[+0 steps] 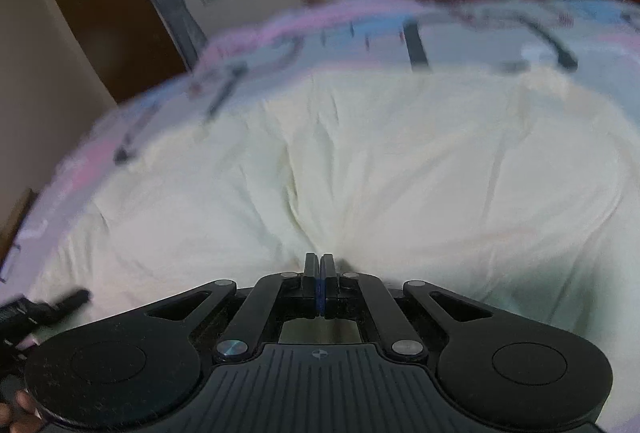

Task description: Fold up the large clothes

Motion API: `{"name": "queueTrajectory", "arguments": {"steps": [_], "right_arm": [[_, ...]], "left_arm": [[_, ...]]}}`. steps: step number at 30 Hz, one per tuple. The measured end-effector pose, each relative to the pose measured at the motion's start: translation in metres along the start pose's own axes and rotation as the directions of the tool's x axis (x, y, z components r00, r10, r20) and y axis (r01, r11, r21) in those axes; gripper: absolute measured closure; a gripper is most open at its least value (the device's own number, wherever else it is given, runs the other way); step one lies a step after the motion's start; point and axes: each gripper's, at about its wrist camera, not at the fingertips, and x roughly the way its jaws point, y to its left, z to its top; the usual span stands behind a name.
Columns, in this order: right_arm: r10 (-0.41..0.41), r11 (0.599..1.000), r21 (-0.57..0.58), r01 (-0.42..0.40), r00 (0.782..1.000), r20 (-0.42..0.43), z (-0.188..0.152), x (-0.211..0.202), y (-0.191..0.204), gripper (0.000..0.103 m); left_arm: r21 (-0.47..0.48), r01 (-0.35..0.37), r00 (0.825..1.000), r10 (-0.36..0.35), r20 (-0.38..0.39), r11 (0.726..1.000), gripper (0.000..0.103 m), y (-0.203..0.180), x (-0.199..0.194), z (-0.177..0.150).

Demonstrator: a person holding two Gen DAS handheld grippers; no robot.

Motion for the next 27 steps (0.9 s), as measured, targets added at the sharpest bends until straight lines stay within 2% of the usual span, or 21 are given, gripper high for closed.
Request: {"name": "queueTrajectory", "arguments": {"steps": [5,10,14,16,19,27], "right_arm": [[0.006,1.0,0.013,-0.006,1.0,0.015,-0.006,0.005,-0.004,0.103],[-0.009,1.0,0.01,0.008,1.0,0.017,-0.008,0.008,-0.004,0.103],[-0.037,0.999,0.001,0.037,0.999,-0.012,-0.006,0.006,0.002,0.103],[-0.038,0.999,0.031,0.039,0.999,-0.022,-0.001,-0.003,0.005,0.103],[-0.034,0.999,0.01,0.035,0.998,-0.047,-0.006,-0.003,0.007,0.103],[0.012,1.0,-0.026,-0.013,0.998,-0.054,-0.011,0.006,-0.004,0.103]], "left_arm": [[-0.037,0.004,1.0,-0.005,-0.026,0.999,0.071,0.012,0.009,0.001],[0.044,0.027,1.0,-0.027,0.008,0.999,0.08,-0.001,0.002,0.001],[0.132,0.024,1.0,-0.025,0.008,0.991,0.08,-0.018,-0.003,0.003],[0.136,0.022,1.0,-0.022,-0.001,0.99,0.08,-0.019,-0.004,0.005],[0.149,0.016,1.0,-0.016,-0.002,0.989,0.08,-0.024,-0.006,0.006],[0.265,-0.013,0.998,-0.005,0.068,0.964,0.08,-0.067,-0.024,0.0]]}}
